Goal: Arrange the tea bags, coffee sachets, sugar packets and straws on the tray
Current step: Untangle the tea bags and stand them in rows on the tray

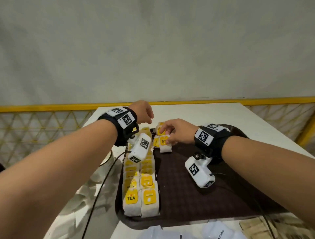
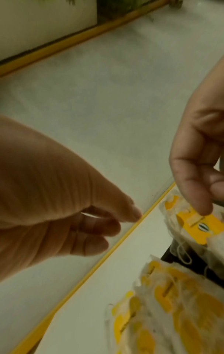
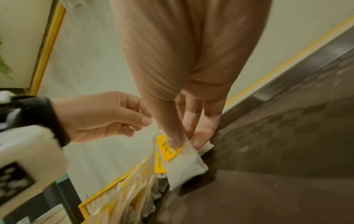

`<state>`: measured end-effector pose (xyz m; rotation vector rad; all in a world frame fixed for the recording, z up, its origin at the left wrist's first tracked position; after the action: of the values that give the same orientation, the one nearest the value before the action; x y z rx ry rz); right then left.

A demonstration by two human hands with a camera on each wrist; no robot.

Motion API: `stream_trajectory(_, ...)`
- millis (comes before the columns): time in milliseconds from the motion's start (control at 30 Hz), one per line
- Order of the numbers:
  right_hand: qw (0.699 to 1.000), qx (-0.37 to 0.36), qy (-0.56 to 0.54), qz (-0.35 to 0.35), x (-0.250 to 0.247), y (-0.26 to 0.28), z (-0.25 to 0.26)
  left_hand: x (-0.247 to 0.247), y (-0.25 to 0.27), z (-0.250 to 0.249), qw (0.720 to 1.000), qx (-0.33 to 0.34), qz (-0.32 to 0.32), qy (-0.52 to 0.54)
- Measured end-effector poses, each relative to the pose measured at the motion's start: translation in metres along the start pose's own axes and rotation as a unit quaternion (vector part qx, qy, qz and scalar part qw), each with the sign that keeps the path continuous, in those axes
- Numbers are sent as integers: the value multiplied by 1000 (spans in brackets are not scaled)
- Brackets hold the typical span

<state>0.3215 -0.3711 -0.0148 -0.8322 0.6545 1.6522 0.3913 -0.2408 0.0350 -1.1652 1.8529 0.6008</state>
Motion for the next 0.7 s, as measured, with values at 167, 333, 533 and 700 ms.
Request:
stream_trajectory(167, 998, 17, -58, 2, 4, 3, -2, 23, 21, 0, 983, 7, 146, -113)
stream_trajectory(333, 997, 29, -67, -15, 7, 4, -2, 42, 25, -8, 978, 27, 116, -172)
stream_trajectory(533, 997, 40, 3, -73, 0, 6, -6, 31, 21, -18, 984, 63, 67, -153)
stream_trajectory(700, 996, 47, -70, -43, -3, 13, -2, 32, 21, -25, 977, 83, 93, -173)
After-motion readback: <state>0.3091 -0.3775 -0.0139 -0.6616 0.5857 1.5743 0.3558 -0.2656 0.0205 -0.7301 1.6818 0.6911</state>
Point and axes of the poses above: each hand's wrist, its own y-axis away from the middle knuckle, its own x-axis out of the palm, z = x × y, the point moved 5 cm from there along -y, towards the middle knuckle, and after that the axes turned 8 degrees about y, right-handed, at the moved point
